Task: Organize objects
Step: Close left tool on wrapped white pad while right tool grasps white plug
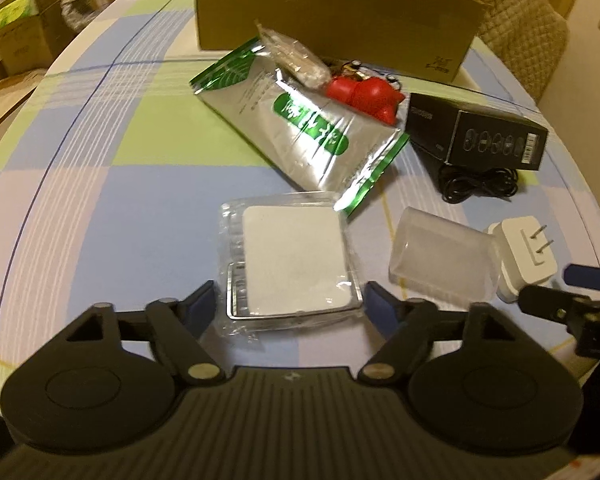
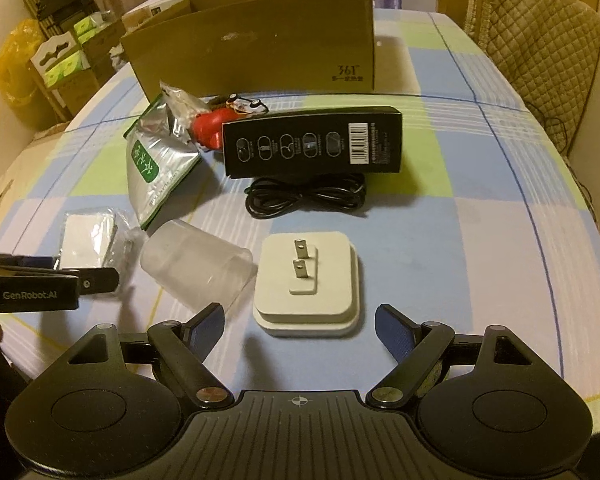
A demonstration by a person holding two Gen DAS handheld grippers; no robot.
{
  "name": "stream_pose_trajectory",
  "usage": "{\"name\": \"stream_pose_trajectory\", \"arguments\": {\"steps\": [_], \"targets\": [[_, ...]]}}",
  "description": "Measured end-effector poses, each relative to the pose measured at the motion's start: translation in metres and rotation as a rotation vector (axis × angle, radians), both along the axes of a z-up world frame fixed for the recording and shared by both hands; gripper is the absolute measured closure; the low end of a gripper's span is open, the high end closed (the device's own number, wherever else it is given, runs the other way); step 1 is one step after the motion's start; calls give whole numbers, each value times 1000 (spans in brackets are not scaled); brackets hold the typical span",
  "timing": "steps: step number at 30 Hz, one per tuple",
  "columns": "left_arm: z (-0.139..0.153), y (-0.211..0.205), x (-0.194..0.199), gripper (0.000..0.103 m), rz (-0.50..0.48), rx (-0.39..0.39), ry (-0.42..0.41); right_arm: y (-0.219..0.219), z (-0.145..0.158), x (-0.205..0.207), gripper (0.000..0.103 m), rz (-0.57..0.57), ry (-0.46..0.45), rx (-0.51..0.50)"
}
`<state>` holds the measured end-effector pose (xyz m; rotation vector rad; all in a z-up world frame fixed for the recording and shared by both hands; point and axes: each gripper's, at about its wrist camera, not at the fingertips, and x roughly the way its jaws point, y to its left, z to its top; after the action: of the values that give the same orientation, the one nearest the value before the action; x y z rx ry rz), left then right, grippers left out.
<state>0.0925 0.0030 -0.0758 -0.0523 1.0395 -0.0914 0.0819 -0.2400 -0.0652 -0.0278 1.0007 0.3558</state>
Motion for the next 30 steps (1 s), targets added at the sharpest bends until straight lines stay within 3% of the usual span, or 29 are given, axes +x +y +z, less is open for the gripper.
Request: {"name": "stream_pose_trajectory", "arguments": {"steps": [3,8,11,16,22,28,30], "targets": [[1,3,3,32,-7,17,-8,3,-3,4,24,-1,-8,-13],[1,6,1,28,6,15,-17,8,-11,16,36,6,-1,-48],[3,5,-3,22,21,29,-37,11,-15,19,38,13,-3,-70],[4,2,-8,21,48,55,-88,17,-18,17,39,18,-31,-114],[-3,-2,-5,22,46,78,-86,19,-20,17,39,13,-48,-123],[-6,-7,-5,38,5,98,-87,19,-20,17,41,9,-62,-121],[-5,-7,-5,38,1,101,-82,18,-20,16,41,7,-62,-120]]}}
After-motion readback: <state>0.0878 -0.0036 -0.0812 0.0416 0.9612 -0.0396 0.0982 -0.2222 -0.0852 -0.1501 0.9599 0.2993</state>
